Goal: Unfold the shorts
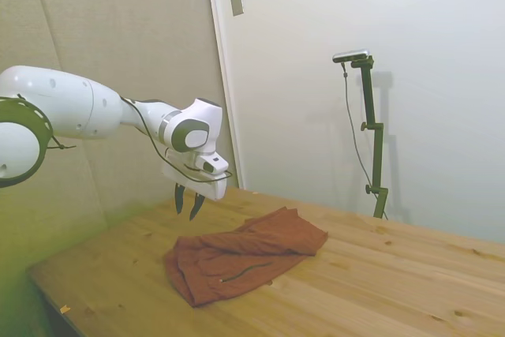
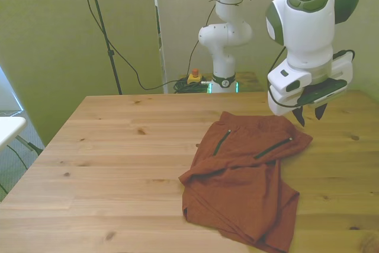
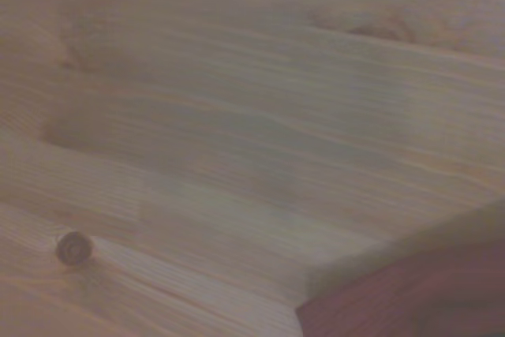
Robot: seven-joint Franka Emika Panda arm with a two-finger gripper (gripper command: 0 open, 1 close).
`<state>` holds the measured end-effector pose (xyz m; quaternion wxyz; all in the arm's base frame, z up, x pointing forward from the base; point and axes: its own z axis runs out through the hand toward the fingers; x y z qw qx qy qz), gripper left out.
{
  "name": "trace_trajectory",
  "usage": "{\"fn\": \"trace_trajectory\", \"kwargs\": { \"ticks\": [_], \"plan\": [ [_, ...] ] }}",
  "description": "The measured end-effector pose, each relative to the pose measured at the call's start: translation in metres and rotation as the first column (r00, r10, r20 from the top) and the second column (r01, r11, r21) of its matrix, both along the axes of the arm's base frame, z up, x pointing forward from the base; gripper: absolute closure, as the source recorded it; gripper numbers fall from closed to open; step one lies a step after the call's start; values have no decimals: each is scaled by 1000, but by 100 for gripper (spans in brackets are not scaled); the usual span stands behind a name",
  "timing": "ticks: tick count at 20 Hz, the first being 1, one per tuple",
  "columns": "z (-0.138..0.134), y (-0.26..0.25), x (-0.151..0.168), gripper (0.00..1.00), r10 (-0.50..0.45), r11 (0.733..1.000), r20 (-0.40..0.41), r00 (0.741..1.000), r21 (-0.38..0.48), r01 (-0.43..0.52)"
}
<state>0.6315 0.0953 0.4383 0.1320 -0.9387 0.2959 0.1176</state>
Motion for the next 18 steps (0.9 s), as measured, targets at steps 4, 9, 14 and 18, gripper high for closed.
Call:
{"fn": "trace_trajectory", "kwargs": {
  "ticks": [4, 9, 14, 18],
  "plan": [
    [9, -33, 16, 0, -173, 983, 66, 983, -50, 176],
    [16, -125, 15, 0, -394, 906, 143, 908, -108, 410],
    [12, -210, 0, 0, -592, 770, 185, 785, -158, 618],
    [0, -268, 2, 0, -732, 626, 222, 644, -156, 764]
  ]
}}
